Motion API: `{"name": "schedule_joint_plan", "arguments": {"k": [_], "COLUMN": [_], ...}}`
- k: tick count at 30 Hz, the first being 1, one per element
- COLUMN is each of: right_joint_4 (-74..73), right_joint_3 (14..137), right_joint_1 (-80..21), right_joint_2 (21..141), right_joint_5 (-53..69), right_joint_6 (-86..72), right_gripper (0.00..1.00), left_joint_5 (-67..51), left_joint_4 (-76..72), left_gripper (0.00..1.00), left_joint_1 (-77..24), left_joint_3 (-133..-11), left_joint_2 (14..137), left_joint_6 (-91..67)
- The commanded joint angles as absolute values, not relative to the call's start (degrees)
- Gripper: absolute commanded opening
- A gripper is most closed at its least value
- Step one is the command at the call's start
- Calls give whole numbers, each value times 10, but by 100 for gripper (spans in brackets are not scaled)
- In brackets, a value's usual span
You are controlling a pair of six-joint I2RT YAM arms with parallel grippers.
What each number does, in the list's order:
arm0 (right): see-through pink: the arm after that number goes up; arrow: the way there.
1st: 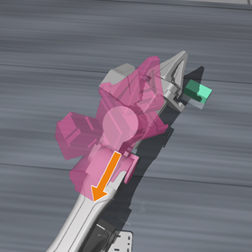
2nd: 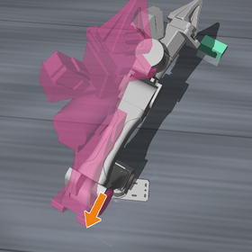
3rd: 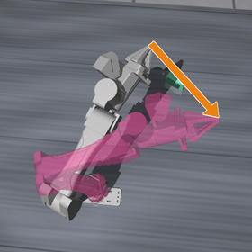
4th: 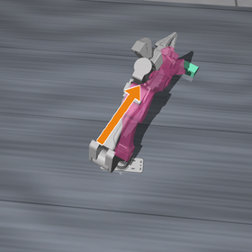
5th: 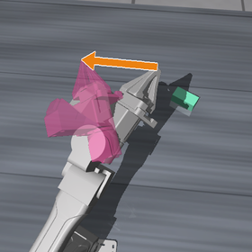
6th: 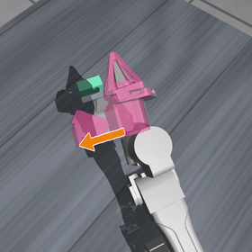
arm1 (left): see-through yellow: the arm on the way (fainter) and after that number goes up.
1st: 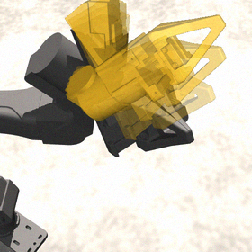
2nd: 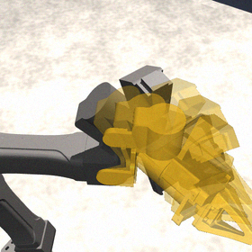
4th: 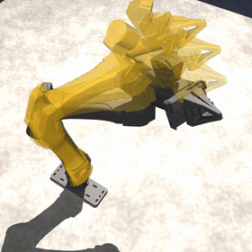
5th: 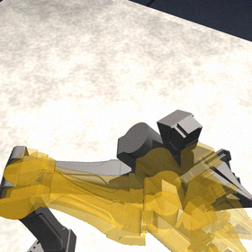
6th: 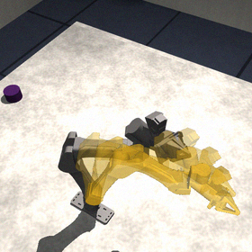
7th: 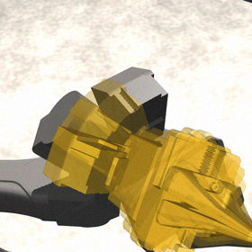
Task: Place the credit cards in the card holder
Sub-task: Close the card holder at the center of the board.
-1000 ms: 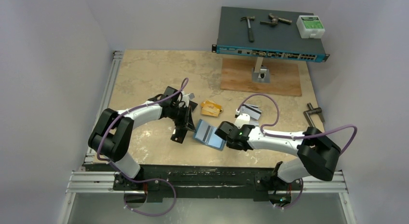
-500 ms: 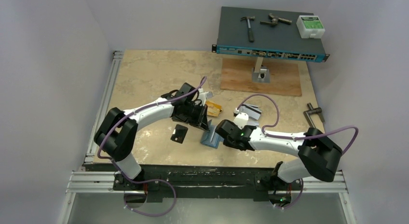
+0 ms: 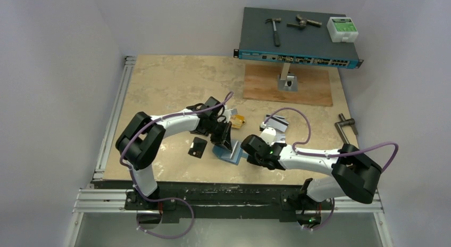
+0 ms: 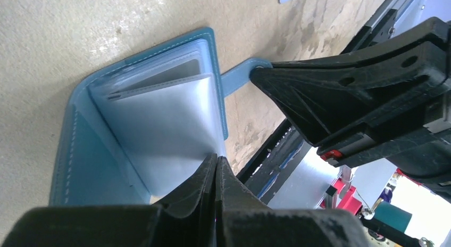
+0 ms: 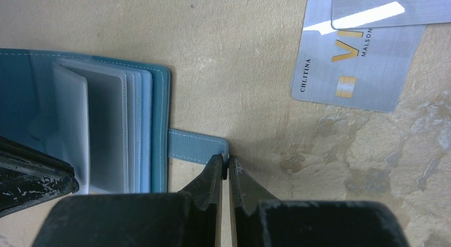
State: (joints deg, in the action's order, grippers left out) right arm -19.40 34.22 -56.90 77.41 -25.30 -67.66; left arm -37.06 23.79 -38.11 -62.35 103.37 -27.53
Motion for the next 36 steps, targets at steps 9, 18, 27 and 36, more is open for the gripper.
{"name": "schedule_joint_plan", "arguments": {"k": [9, 18, 27, 36], "right_joint_4": [-177, -182, -175, -162], "right_joint_3": [327, 325, 317, 307], "right_joint_1": [-568, -568, -568, -567], "right_joint_2": [785, 779, 764, 740], "right_joint_5": [-241, -242, -236, -235], "right_joint_6": [-691, -695, -705, -710], "right_gripper": [0, 0, 0, 0], "left_joint_5": [-422, -292, -308, -307], "left_joint_4": [427, 469, 404, 389], "left_gripper": [6, 6, 5, 5], "left_joint_1": [-337, -190, -264, -339], "left_joint_3": [-827, -749, -657, -684], "left_joint_2": [965, 954, 981, 1004], "left_joint_6": [-153, -5, -12, -40]}}
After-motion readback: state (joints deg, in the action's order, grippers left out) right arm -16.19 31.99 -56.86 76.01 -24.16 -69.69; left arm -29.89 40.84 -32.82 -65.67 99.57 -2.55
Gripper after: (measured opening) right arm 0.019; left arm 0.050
